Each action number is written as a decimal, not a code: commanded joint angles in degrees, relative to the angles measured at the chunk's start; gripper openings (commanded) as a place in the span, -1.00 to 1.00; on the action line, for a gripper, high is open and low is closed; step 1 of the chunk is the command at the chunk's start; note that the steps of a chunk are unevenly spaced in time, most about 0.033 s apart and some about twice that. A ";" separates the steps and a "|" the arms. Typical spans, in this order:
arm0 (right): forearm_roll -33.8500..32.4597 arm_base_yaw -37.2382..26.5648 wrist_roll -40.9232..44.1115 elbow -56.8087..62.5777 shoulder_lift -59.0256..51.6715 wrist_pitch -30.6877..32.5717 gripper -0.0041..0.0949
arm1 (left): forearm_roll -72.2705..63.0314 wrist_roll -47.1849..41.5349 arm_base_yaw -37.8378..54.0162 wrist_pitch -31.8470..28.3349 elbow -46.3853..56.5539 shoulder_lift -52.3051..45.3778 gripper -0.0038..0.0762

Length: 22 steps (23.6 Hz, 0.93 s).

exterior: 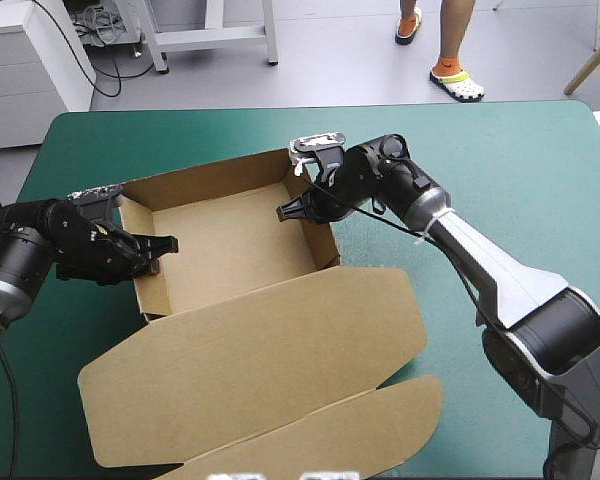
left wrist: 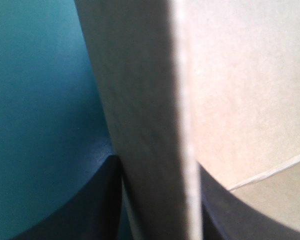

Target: Fold the box

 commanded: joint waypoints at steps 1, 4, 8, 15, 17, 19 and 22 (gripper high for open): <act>-0.03 0.35 -0.21 -1.72 -3.52 -0.50 -0.95 | 0.79 -0.80 -0.67 -0.11 -1.71 -1.55 -0.38; -0.66 0.35 0.83 -1.72 -3.52 -0.04 -0.95 | 5.54 -2.97 -0.67 1.82 -1.71 -1.55 -0.93; -0.54 0.35 1.51 -1.72 -3.52 0.59 -0.95 | 10.01 -4.45 -0.67 3.12 -1.71 -1.55 -0.93; -0.54 0.35 1.64 -1.72 -3.52 0.86 -0.95 | 10.47 -4.45 -0.67 2.75 -1.71 -1.55 -0.93; -0.54 0.35 1.64 -1.72 -3.52 0.86 -0.95 | 9.82 -4.45 -0.67 2.72 -1.71 -1.55 -0.93; -0.54 0.35 1.64 -1.72 -3.52 0.86 -0.95 | 9.42 -4.35 -0.67 2.62 -1.71 -1.55 -0.93; -1.04 0.35 1.64 -1.72 -3.52 1.10 -0.95 | 8.63 -4.35 -0.67 2.62 -1.71 -1.55 -0.93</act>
